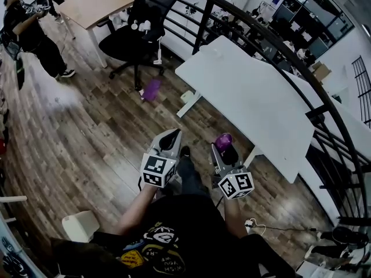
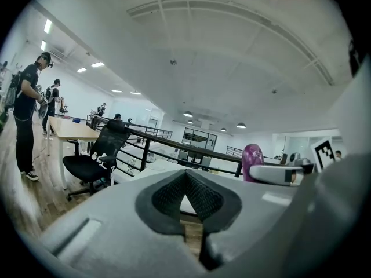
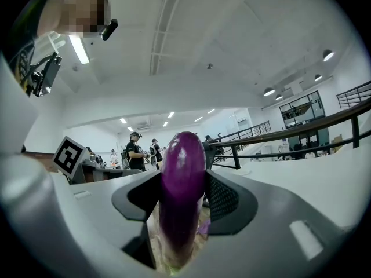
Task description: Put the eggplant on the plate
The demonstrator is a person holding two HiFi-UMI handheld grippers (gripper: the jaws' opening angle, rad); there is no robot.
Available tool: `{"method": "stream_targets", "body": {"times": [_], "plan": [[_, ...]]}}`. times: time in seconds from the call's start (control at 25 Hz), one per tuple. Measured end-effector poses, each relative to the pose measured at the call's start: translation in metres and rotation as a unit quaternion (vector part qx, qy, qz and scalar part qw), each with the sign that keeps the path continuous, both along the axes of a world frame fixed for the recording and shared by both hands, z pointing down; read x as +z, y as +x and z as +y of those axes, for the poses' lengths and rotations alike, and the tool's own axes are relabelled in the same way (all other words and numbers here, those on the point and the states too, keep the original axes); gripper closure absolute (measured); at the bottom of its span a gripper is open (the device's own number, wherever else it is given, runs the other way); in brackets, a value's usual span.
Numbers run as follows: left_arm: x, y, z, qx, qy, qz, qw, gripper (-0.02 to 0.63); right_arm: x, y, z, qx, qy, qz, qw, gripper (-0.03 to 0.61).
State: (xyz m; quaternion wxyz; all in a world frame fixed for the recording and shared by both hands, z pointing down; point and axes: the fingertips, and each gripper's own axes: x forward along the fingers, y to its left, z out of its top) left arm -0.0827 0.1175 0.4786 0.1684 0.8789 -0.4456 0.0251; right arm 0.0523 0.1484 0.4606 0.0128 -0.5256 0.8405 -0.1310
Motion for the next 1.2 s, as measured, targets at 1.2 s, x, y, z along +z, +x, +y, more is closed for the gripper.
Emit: {"method": "stream_targets", "body": {"times": [1.2], "plan": [[0.039,0.122,-0.295,-0.001,-0.039,-0.051,0.9979,0.609,0.035,0.112,-0.322,-0.021,-0.014,-0.006,1.0,0.342]]}}
